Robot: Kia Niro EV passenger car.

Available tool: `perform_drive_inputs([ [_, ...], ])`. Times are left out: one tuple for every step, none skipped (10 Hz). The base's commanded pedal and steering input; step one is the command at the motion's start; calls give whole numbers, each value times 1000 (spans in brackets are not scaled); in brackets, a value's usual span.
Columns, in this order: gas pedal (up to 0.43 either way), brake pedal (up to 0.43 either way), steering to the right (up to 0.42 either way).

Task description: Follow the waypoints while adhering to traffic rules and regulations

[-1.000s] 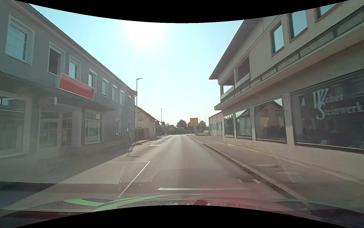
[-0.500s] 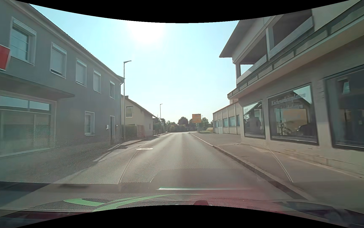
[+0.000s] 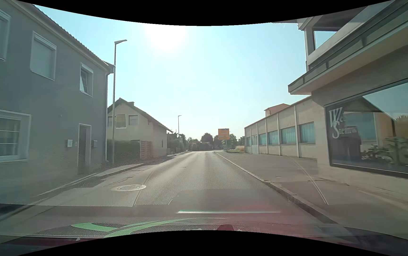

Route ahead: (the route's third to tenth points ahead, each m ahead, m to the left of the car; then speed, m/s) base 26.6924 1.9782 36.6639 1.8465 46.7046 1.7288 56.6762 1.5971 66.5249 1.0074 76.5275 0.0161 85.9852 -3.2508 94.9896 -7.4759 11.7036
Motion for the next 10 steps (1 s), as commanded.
perform_drive_inputs([
  [110, 0, -9],
  [98, 0, -9],
  [98, 0, -9],
  [98, 0, -7],
  [98, 0, -6],
  [98, 0, -6],
  [98, 0, -5],
  [98, 0, -3],
  [98, 0, -3],
  [98, 0, -3],
])
